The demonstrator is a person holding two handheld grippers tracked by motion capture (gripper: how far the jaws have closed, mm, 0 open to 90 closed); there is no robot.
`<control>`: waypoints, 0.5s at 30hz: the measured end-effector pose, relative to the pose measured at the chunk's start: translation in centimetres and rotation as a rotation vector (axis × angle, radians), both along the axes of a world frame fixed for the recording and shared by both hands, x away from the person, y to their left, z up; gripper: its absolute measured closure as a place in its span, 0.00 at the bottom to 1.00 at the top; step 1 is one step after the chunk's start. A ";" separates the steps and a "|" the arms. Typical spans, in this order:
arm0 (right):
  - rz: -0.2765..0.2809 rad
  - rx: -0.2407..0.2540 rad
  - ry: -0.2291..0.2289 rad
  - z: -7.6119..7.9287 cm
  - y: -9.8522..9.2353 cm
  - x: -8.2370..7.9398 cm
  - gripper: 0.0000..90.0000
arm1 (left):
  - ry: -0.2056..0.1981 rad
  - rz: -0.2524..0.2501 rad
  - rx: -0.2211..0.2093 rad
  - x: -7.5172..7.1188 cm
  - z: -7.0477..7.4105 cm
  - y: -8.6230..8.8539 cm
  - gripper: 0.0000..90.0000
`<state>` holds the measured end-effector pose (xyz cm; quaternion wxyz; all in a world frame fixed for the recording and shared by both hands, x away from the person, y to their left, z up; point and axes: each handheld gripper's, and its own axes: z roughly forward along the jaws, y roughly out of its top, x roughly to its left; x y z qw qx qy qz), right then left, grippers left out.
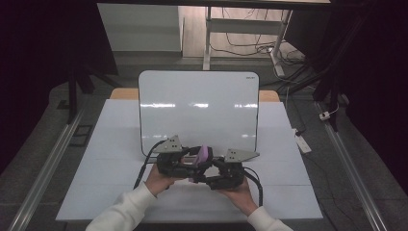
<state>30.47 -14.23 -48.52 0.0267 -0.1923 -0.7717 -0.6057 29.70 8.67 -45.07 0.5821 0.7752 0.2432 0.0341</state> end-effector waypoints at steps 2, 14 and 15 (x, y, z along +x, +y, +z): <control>-0.015 -0.012 -0.006 0.0 0.0 0.0 0.41 | -0.002 0.011 0.001 0.0 -0.1 0.0 0.42; -0.238 -0.115 -0.072 0.1 0.0 -0.5 0.43 | -0.095 0.236 0.103 -1.7 0.4 -1.0 0.40; -0.260 -0.122 -0.078 0.1 0.0 -0.6 0.43 | -0.102 0.245 0.108 -1.8 0.4 -1.1 0.41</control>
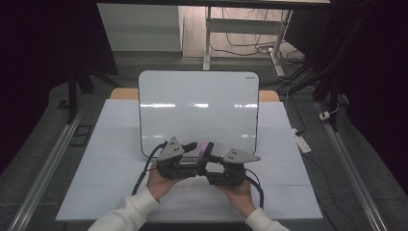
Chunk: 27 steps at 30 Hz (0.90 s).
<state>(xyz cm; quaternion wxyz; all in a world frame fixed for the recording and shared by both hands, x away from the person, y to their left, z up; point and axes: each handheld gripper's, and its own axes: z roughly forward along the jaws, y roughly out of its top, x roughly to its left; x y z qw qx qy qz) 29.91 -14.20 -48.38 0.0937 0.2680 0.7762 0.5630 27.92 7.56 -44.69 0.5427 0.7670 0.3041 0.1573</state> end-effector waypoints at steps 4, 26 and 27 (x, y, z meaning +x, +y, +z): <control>-0.056 -0.023 -0.022 0.1 0.0 -0.2 0.43 | -0.004 0.020 0.010 -0.3 0.0 -0.4 0.41; -0.069 -0.048 -0.019 0.1 0.6 -0.4 0.38 | -0.003 0.098 0.081 -0.3 -0.1 -1.3 0.71; -0.064 -0.039 -0.018 0.1 0.6 -0.4 0.36 | -0.012 0.111 0.087 -0.3 0.0 -1.2 0.71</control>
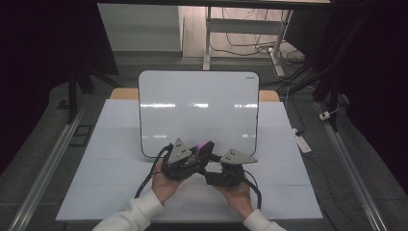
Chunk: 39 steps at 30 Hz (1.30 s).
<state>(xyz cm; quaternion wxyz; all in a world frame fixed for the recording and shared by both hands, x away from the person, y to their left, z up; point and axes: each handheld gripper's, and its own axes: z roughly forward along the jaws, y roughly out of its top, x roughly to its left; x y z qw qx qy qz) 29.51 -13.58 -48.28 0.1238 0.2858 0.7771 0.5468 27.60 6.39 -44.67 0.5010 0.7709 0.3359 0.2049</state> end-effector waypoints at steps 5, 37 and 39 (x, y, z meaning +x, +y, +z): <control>0.008 0.029 -0.004 0.5 -0.6 -0.3 0.30 | -0.003 0.060 -0.022 0.0 0.9 2.1 0.71; -0.226 -0.016 -0.056 0.5 -14.0 -1.3 0.26 | 0.287 0.483 0.057 4.5 0.5 11.8 0.71; -0.223 -0.018 -0.057 0.5 -14.0 -1.3 0.26 | 0.315 0.489 0.041 4.9 0.4 11.9 0.71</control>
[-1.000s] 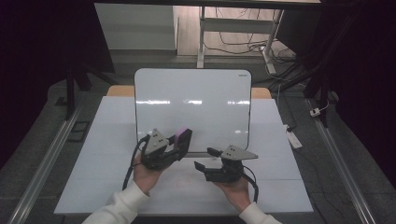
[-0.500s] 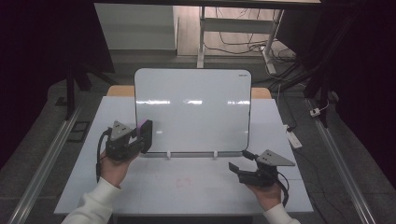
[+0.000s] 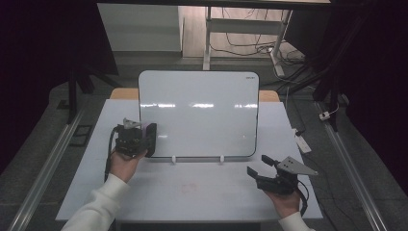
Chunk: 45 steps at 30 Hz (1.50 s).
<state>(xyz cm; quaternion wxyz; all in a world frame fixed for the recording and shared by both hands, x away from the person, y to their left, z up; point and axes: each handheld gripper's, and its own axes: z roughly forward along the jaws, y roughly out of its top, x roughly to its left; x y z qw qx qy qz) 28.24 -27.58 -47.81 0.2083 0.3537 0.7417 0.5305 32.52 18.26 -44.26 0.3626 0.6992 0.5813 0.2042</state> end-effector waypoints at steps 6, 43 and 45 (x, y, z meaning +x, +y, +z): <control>-0.003 0.000 0.003 -0.1 -0.1 0.0 0.27 | 0.023 0.021 -0.006 0.7 -0.2 -0.3 0.69; 0.075 -0.130 0.045 -1.5 -2.3 1.2 0.27 | -0.169 -0.364 -0.057 -9.2 -3.9 6.5 0.29; 0.073 -0.132 0.049 -1.6 -2.4 1.3 0.27 | -0.165 -0.360 -0.054 -9.3 -4.1 6.6 0.29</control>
